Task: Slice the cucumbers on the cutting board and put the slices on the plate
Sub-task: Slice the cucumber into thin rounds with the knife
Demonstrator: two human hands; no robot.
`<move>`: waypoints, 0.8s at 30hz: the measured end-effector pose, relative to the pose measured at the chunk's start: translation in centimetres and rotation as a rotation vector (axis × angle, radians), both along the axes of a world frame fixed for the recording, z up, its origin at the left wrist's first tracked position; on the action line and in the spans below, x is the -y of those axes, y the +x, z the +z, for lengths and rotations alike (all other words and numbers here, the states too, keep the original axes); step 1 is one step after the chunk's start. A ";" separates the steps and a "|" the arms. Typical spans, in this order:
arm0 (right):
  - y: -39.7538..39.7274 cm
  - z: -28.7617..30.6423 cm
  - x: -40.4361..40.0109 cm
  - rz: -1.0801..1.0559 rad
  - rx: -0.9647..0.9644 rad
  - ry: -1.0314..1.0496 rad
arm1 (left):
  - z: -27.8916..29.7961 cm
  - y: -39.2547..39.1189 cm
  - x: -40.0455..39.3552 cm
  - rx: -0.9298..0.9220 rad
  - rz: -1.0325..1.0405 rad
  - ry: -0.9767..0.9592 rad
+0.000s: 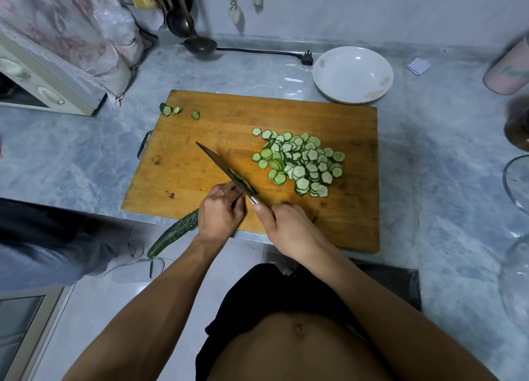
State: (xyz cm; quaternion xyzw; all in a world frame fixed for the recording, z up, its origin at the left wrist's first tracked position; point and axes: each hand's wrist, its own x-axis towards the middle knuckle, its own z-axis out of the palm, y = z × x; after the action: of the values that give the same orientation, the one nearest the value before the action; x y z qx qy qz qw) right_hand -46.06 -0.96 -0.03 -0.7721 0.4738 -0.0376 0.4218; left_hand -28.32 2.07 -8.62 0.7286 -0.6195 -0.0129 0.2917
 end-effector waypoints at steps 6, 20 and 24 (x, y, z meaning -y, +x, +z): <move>-0.4 -0.1 1.0 -0.007 0.002 -0.022 | -0.2 0.3 0.1 0.036 -0.010 0.005; -2.2 0.9 2.6 -0.009 0.036 -0.034 | -0.1 0.3 -1.0 0.079 0.014 -0.006; -2.4 1.4 1.1 0.033 0.038 -0.043 | -0.6 0.8 -1.2 0.147 -0.021 -0.007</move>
State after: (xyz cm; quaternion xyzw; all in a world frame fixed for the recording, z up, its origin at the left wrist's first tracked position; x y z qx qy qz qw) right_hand -48.43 -2.03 1.34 -0.7878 0.4522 -0.0555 0.4145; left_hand -27.52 3.25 -9.25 0.7202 -0.6469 0.0397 0.2476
